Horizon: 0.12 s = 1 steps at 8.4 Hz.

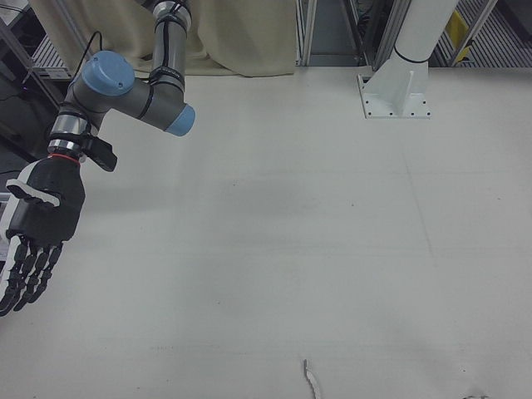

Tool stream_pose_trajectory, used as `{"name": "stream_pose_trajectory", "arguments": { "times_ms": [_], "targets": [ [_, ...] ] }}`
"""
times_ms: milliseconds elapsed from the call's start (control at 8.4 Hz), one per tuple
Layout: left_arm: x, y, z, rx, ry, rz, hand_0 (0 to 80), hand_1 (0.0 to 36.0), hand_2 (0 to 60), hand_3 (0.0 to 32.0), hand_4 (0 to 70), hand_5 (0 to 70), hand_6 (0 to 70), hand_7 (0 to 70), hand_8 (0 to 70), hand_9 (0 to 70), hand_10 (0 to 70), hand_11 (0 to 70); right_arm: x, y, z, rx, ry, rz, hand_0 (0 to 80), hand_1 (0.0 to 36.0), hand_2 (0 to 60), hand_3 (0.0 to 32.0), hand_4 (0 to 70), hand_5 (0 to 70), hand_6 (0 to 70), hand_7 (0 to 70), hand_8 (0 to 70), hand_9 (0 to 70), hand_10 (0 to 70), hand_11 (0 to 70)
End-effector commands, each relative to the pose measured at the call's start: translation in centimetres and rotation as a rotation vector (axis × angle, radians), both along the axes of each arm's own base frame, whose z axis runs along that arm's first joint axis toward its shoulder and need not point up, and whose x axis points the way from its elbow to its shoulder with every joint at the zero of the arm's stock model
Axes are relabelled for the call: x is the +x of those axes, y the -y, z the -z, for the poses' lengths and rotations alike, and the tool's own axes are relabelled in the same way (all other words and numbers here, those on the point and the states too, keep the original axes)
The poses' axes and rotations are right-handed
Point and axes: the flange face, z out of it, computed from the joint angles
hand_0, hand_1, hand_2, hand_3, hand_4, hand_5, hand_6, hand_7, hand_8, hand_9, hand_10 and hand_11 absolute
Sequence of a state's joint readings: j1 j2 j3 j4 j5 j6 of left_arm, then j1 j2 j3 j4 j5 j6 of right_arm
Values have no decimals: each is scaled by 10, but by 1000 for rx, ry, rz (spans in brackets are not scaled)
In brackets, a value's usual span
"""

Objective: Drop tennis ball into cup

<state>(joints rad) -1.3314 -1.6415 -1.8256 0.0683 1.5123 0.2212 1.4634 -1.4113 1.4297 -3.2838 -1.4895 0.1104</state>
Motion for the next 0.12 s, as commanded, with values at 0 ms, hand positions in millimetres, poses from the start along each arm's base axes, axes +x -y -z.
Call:
{"name": "stream_pose_trajectory", "arguments": {
  "times_ms": [0],
  "targets": [
    [1,-1,-1,-1,0,-2,646,246,7,0,125,154,396,239,137,146,156,253,0,0,0,1,0,0,0,0,0,0,0,0,0,0,0,0,0,0]
  ]
}}
